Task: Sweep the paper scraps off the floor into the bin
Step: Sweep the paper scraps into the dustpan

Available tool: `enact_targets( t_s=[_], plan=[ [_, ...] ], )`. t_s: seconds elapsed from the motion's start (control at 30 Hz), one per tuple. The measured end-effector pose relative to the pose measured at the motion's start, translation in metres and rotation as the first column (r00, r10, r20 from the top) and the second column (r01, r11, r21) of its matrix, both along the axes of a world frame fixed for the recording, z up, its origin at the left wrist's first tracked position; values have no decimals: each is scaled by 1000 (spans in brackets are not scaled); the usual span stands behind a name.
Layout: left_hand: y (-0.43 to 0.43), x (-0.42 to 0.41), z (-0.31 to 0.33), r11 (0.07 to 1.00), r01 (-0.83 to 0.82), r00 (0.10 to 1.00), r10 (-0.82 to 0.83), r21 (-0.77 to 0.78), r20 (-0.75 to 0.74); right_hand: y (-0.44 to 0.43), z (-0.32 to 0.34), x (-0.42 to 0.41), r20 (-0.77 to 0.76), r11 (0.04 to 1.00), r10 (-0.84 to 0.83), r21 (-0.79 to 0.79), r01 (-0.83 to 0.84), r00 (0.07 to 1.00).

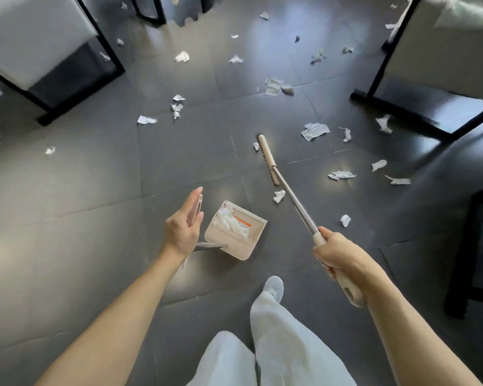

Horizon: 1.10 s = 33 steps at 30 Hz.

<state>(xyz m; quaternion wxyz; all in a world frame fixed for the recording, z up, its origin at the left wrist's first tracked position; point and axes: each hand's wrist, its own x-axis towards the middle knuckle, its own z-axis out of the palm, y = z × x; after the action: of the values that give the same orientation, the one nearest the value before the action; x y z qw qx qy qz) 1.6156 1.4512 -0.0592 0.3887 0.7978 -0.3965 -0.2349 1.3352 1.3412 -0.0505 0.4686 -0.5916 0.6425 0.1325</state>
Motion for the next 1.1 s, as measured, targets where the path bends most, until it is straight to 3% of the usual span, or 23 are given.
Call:
enact_targets(
  t_s=[0.13,0.3,0.57,0.67,0.8,1.0,1.1],
  plan=[
    [-75,-3,-5,993,120,993,-119,19,-25,-62,-8,-10,-100,999,14,-28,-17,995],
    [-147,1,-15,951,281,959,-283,132,-4,-111,-19,-15,-184,998,43,46,-35,982],
    [-220,-5,-10,902,425,905,-421,83,-60,-86,-7,21,-159,949,186,285,-136,970],
    [-228,-5,-9,894,443,893,-434,60,-122,-80,10,20,-54,921,-35,386,53,998],
    [-227,4,-10,893,447,883,-431,52,-189,-76,39,-4,20,844,-331,454,286,944],
    [-223,-11,-5,847,529,833,-509,46,-219,-49,61,-29,-4,903,-287,333,272,958],
    [-222,-25,-2,870,493,846,-473,23,-246,-44,59,-46,-32,923,-273,272,271,961]
  ],
)
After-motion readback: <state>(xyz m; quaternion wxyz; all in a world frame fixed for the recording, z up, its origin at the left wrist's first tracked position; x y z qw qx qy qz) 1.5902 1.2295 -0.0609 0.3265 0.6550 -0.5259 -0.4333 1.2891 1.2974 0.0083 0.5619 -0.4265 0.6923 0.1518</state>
